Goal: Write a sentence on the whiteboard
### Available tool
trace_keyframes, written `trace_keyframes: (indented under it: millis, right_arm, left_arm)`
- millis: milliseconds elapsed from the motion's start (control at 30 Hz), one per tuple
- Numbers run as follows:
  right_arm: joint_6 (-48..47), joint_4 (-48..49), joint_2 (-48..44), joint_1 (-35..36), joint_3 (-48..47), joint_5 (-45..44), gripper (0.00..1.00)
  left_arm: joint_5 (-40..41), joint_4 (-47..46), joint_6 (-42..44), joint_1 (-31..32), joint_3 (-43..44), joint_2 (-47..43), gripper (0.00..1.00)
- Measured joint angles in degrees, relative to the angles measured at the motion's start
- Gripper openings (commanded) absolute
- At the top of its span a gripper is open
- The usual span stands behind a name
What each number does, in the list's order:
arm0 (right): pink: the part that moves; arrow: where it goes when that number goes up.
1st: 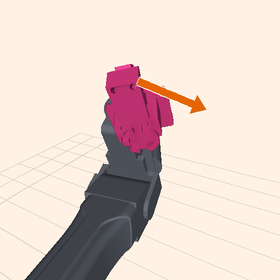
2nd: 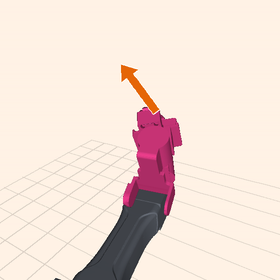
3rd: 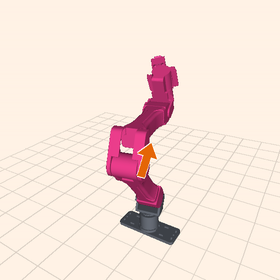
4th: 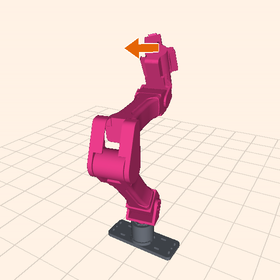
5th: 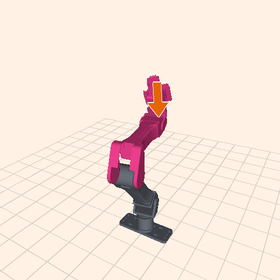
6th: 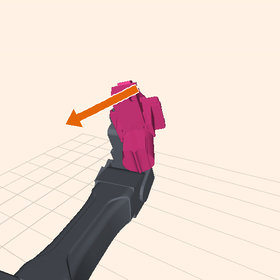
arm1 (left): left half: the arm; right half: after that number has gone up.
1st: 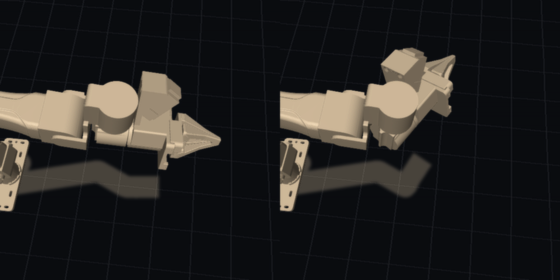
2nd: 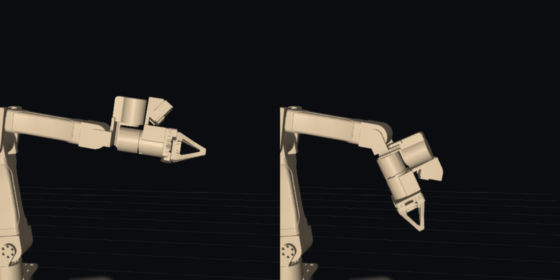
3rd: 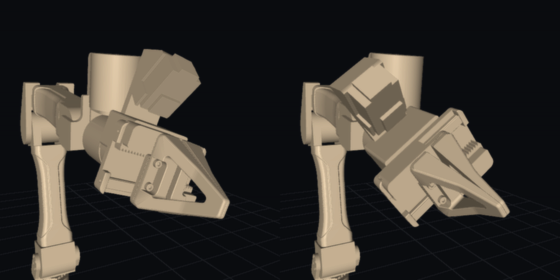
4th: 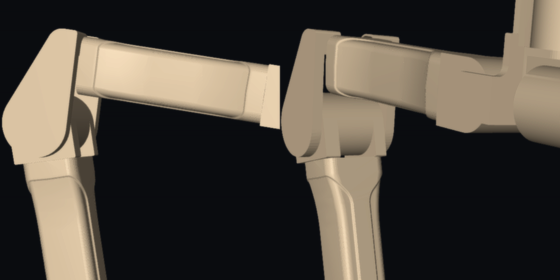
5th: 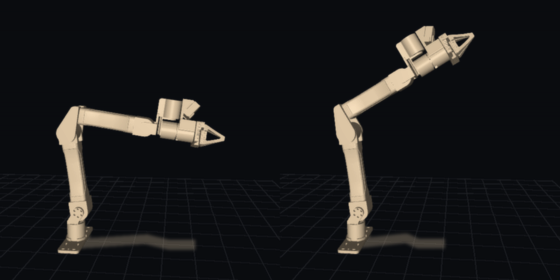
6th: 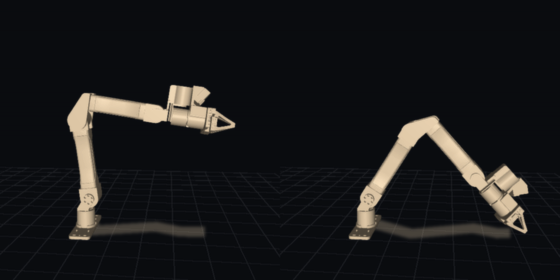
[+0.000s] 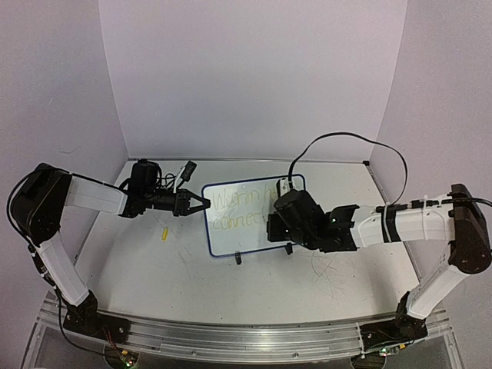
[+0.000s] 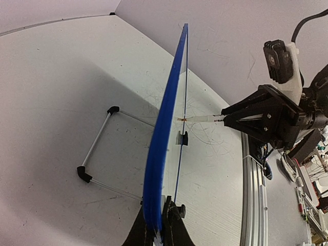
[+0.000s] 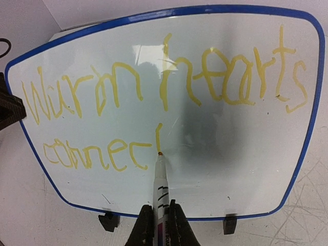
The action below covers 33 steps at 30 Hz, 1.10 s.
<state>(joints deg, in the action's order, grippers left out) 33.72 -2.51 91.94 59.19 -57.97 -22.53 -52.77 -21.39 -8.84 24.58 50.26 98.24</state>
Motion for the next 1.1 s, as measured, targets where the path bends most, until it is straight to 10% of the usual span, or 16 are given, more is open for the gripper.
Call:
trace_keyframes:
  millis: [1100]
  right_arm:
    - [-3.1,2.9,1.2,0.5,-1.0,-0.4,0.0]
  left_arm:
    - [0.0,0.1,0.0,0.0,0.0,0.0,0.0]
